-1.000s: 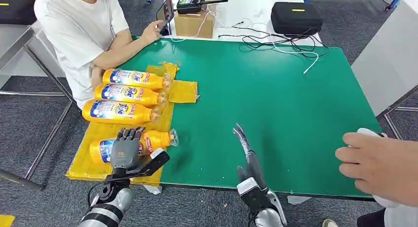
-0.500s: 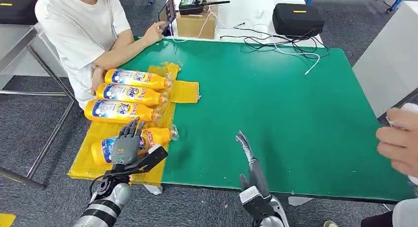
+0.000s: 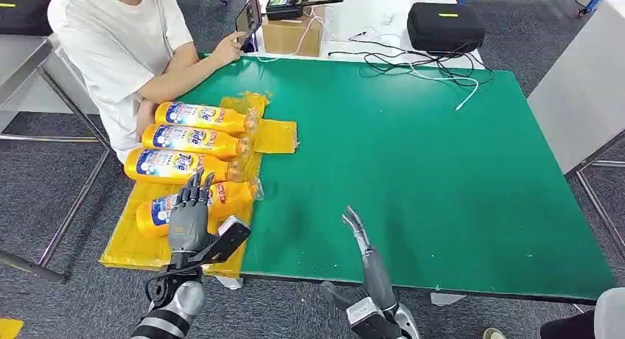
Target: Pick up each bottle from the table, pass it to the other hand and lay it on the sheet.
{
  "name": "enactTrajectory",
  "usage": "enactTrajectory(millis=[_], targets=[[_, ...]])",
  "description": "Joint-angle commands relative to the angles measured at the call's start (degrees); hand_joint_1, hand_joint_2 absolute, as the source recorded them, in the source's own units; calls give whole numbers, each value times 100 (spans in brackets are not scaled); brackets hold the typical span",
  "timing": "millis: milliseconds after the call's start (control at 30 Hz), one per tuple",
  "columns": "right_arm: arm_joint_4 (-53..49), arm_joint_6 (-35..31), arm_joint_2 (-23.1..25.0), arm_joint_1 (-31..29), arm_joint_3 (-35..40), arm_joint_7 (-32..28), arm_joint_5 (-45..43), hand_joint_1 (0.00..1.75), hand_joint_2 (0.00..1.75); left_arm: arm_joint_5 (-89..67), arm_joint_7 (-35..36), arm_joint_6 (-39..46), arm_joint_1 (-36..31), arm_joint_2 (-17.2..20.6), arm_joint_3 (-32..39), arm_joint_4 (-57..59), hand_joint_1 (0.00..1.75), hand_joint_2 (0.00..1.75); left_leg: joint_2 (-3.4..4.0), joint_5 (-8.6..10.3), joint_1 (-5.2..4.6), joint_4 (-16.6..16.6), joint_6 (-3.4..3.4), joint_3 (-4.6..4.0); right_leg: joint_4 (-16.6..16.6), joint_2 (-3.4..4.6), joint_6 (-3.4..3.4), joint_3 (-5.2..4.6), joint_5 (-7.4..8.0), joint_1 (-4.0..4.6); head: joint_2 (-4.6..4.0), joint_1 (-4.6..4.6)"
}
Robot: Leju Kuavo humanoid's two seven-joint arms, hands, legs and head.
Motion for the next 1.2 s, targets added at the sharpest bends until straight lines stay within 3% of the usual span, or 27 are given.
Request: enactTrajectory(millis=[33,100,133,200,233,267,367,400,433,467,667,767,800,967,1067,1200], targets=[[956,-197,-379,-543,1572,-5,-262,0,175,-19,-1723,96,45,-1331,1449,-1155,0,175,2,-4,11,12,-4,-13,0,0,-6,-6,1,11,0,0],[1372,15,-114,-633,1663,-5,-426,0,175,238,-1847,96,69,-1331,1503,-1189,0,175,7,-3,10,6,-4,-10,-5,7,-6,-1,4,10,2,0],[1386,-91,-103,-695,1774,-5,-349,0,0,319,-1933,96,54,-1331,1461,-1112,0,175,18,-7,14,3,-8,-1,-9,17,-11,7,4,14,0,4],[1705,-252,-15,-788,1731,-5,-424,0,0,539,-2025,96,70,-1331,1373,-1080,0,175,21,-5,11,-3,-12,4,-8,18,-15,10,3,11,2,2],[1804,-259,81,-785,1614,108,-494,0,175,690,-2012,96,205,-1331,1361,-1255,0,175,14,-3,5,-3,-9,2,-5,13,-11,4,2,5,0,0],[1731,-265,111,-748,1564,166,-502,0,0,1030,-2039,96,330,-1331,1136,-1269,0,175,19,-4,7,-5,-14,9,-5,17,-18,7,2,8,0,0],[1374,-607,192,-593,1340,667,-447,0,0,2974,-1713,-159,720,-896,-86,-1543,0,175,-4,-4,9,-2,-12,1,-4,-4,-14,5,-4,11,0,0],[1064,-1031,363,-503,993,275,-738,0,0,3823,-1740,-532,831,-798,-338,-1646,0,175,2,-5,9,-4,-13,6,-7,1,-16,8,-4,11,0,0],[825,-1145,437,-533,851,-5,-990,0,0,4237,-1898,-673,846,-757,-449,-1619,0,175,6,-6,7,-2,-10,1,-4,5,-12,1,-4,8,2,0],[-42,-1564,521,-461,643,-5,-1318,0,0,4790,-1966,-1005,830,-729,-510,-1528,0,175,10,-4,5,1,-7,-9,3,9,-8,-11,-2,6,0,0],[48,-1429,390,-685,683,-5,-1437,0,0,5602,-2251,-962,593,-706,-451,-839,0,175,6,3,5,-2,-4,-18,-2,0,-8,-13,1,4,0,0],[-119,-1332,304,-692,842,-5,-1263,0,0,6115,-2397,-1298,753,-631,-764,-872,0,175,-6,3,4,-1,-8,-13,-2,-15,-15,-5,-3,5,0,2],[-50,-1393,333,-697,893,-5,-1247,0,175,6190,-2397,-1250,884,-612,-782,-992,0,175,-4,5,-1,-4,-4,-16,-3,-11,-10,-11,-1,0,0,0],[153,-1966,408,-784,980,-5,-1224,0,175,6279,-2397,-1067,1001,-529,-730,-859,0,175,18,-4,4,-6,-9,0,-5,11,-15,-1,-3,5,2,2],[502,-1835,465,-858,1007,-5,-1460,0,175,6193,-2397,-773,932,-684,-477,-536,0,175,7,4,3,-7,-6,-8,-8,0,-10,-7,2,4,0,0],[623,-2139,552,-1046,822,4,-1558,0,175,5432,-2397,-581,721,-817,-618,117,0,175,5,6,3,-8,-4,-10,-9,-2,-9,-6,4,3,0,2]])
